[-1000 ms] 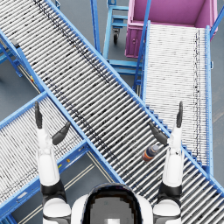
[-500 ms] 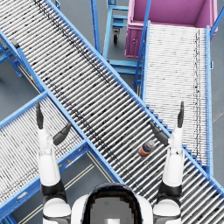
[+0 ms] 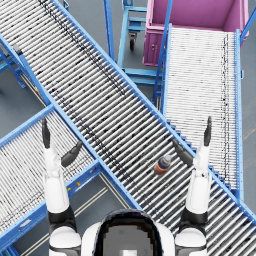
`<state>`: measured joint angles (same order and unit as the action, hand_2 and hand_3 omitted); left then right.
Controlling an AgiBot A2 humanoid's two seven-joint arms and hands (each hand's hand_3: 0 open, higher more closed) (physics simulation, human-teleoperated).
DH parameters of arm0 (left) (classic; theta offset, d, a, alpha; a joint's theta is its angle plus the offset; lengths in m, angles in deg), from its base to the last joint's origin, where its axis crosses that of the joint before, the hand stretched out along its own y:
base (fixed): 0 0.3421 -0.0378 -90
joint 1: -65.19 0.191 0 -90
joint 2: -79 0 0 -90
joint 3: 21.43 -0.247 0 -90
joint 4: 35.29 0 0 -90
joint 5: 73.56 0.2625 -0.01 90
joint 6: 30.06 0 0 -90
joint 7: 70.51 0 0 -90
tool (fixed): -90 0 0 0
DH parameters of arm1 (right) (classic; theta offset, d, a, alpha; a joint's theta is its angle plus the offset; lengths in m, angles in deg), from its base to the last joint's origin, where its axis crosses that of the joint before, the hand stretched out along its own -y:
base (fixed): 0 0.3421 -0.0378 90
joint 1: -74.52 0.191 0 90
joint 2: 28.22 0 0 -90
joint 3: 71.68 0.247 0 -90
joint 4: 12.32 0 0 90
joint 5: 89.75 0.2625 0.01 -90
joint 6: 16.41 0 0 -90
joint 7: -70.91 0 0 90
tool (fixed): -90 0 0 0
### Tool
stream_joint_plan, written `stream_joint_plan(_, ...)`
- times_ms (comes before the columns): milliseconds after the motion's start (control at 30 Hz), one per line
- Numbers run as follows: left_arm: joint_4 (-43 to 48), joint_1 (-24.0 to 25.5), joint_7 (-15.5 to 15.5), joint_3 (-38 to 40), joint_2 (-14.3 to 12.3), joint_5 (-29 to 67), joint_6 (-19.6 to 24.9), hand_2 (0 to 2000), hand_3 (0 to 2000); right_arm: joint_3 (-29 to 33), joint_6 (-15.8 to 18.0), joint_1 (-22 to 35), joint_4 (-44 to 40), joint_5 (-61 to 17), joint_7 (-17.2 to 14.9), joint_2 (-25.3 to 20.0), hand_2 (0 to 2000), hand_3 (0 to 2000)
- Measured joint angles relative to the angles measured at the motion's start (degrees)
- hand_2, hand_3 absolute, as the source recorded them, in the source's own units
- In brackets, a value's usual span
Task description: Pick up the oil and place it on the left assembly line, put the cola on the right, and keep Sprite still
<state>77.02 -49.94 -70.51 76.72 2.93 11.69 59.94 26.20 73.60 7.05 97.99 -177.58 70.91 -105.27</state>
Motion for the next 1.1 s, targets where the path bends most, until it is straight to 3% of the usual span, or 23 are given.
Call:
stream_joint_plan(667, -0.06, 2.93, 0.00, 0.53, -1.12, 0.00, 0.00, 0, 0, -0.85, 0.00, -5.22, 0.08, 0.00, 0.00, -1.50, 0, 0)
stream_joint_plan(867, 0.23, 3.48, 0.00, 0.07, -1.37, 0.00, 0.00, 0, 0, -6.10, 0.00, -10.35, -0.93, 0.00, 0.00, -1.72, 0, 0)
stream_joint_plan(1100, -0.35, 3.87, 0.00, -0.72, -1.59, 0.00, 0.00, 0, 0, -13.18, 0.00, -12.54, -8.19, -0.01, 0.00, -1.83, 0, 0)
